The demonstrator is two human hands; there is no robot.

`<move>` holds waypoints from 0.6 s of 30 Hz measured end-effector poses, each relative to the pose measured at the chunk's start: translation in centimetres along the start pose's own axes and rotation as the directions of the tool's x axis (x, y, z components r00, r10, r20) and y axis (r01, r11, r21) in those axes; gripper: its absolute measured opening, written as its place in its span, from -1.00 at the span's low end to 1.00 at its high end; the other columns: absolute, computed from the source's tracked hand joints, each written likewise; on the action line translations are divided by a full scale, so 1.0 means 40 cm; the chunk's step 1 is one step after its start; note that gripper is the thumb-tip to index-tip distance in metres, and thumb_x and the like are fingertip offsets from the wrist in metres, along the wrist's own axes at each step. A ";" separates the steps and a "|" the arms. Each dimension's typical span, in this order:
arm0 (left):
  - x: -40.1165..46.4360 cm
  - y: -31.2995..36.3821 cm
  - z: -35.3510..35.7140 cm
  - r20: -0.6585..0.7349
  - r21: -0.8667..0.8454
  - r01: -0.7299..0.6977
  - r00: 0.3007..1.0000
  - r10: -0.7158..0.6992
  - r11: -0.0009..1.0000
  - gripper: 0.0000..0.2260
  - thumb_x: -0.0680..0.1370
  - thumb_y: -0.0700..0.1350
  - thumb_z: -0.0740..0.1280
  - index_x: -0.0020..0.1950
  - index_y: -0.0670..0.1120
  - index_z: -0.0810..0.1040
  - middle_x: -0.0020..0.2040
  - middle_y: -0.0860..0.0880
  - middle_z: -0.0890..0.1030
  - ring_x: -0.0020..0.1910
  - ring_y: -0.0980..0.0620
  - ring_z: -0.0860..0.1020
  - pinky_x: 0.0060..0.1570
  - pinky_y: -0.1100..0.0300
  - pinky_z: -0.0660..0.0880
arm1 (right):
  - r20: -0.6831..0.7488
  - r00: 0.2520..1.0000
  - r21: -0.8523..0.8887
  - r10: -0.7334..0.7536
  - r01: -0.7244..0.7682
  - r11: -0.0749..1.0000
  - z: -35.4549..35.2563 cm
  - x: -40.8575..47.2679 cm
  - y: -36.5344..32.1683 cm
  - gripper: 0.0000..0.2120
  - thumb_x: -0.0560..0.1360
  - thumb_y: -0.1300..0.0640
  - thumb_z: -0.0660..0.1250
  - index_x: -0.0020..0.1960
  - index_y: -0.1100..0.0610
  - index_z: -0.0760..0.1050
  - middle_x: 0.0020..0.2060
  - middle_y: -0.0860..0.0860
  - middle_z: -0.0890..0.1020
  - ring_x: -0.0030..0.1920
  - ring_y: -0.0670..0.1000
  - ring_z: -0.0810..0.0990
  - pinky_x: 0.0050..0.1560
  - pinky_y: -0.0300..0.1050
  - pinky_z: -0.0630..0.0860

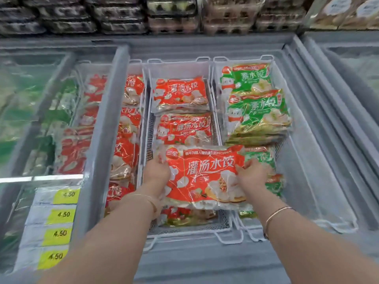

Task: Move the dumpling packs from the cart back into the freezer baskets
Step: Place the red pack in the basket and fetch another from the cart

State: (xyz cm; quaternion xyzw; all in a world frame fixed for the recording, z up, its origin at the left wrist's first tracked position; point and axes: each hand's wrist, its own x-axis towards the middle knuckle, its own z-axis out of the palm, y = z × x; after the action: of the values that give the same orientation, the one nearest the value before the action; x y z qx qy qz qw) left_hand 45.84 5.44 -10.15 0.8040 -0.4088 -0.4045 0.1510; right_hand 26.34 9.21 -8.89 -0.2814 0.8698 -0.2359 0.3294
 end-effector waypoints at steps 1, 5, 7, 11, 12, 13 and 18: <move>0.012 -0.034 0.008 0.016 0.023 0.035 0.999 -0.036 0.999 -0.71 0.62 -0.16 0.15 0.20 -0.30 0.52 0.18 -0.26 0.58 0.17 -0.21 0.55 0.05 0.07 0.48 | 0.028 0.999 -0.028 0.021 -0.020 0.999 0.025 -0.002 0.018 -0.62 0.53 0.19 0.29 -0.36 0.10 0.18 -0.31 0.08 0.47 -0.12 0.09 0.45 -0.15 -0.11 0.32; 0.050 -0.138 0.032 0.041 0.141 0.128 0.990 -0.135 0.982 -0.73 0.62 -0.14 0.15 0.14 -0.26 0.55 0.19 -0.27 0.57 0.10 -0.19 0.55 0.06 0.08 0.46 | 0.095 0.993 -0.119 0.073 -0.061 0.991 0.119 0.006 0.073 -0.59 0.53 0.17 0.30 -0.38 0.06 0.16 -0.21 0.09 0.46 -0.13 0.02 0.41 -0.14 -0.13 0.35; 0.068 -0.177 0.043 0.047 0.168 0.155 0.985 -0.165 0.974 -0.75 0.62 -0.14 0.16 0.13 -0.25 0.55 0.18 -0.27 0.58 0.07 -0.19 0.56 0.05 0.09 0.48 | 0.112 0.991 -0.161 0.074 -0.056 0.985 0.163 0.012 0.095 -0.59 0.53 0.18 0.29 -0.38 0.06 0.15 -0.20 0.09 0.47 -0.14 0.00 0.41 -0.17 -0.17 0.31; 0.105 -0.233 0.081 0.117 0.312 0.159 0.972 -0.204 0.937 -0.77 0.59 -0.25 0.18 0.15 -0.33 0.52 0.14 -0.27 0.59 0.13 -0.21 0.57 0.02 0.08 0.50 | 0.161 0.980 -0.249 0.119 -0.077 0.965 0.234 0.019 0.138 -0.68 0.55 0.24 0.24 -0.34 0.10 0.23 -0.09 0.19 0.57 -0.03 0.14 0.55 -0.22 -0.24 0.29; 0.109 -0.241 0.092 0.139 0.369 0.151 0.967 -0.215 0.917 -0.77 0.60 -0.27 0.17 0.15 -0.34 0.51 0.14 -0.26 0.59 0.15 -0.20 0.56 0.01 0.09 0.50 | 0.182 0.973 -0.285 0.144 -0.088 0.954 0.247 0.021 0.148 -0.77 0.56 0.26 0.22 -0.27 0.12 0.31 -0.04 0.19 0.58 0.06 0.16 0.57 -0.27 -0.25 0.28; 0.110 -0.246 0.101 0.152 0.423 0.136 0.964 -0.218 0.896 -0.77 0.60 -0.28 0.15 0.17 -0.34 0.51 0.16 -0.25 0.58 0.17 -0.18 0.56 0.04 0.10 0.50 | 0.192 0.969 -0.306 0.154 -0.090 0.948 0.256 0.023 0.156 -0.85 0.56 0.28 0.20 -0.18 0.15 0.37 -0.03 0.18 0.58 0.11 0.16 0.57 -0.29 -0.25 0.29; 0.135 -0.256 0.144 0.168 0.580 0.089 0.960 -0.226 0.810 -0.68 0.62 -0.24 0.13 0.36 -0.31 0.28 0.33 -0.20 0.45 0.34 -0.10 0.45 0.25 0.16 0.41 | 0.227 0.960 -0.406 0.167 -0.062 0.912 0.294 0.049 0.169 -0.81 0.56 0.31 0.14 0.14 0.28 0.43 0.16 0.25 0.55 0.19 0.19 0.52 0.08 -0.09 0.44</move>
State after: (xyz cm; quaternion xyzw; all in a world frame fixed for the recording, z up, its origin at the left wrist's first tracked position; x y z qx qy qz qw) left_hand 48.72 8.08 -22.48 0.7915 -0.4566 -0.3656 -0.1771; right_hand 31.15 10.25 -21.67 -0.3182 0.8645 0.0025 0.3890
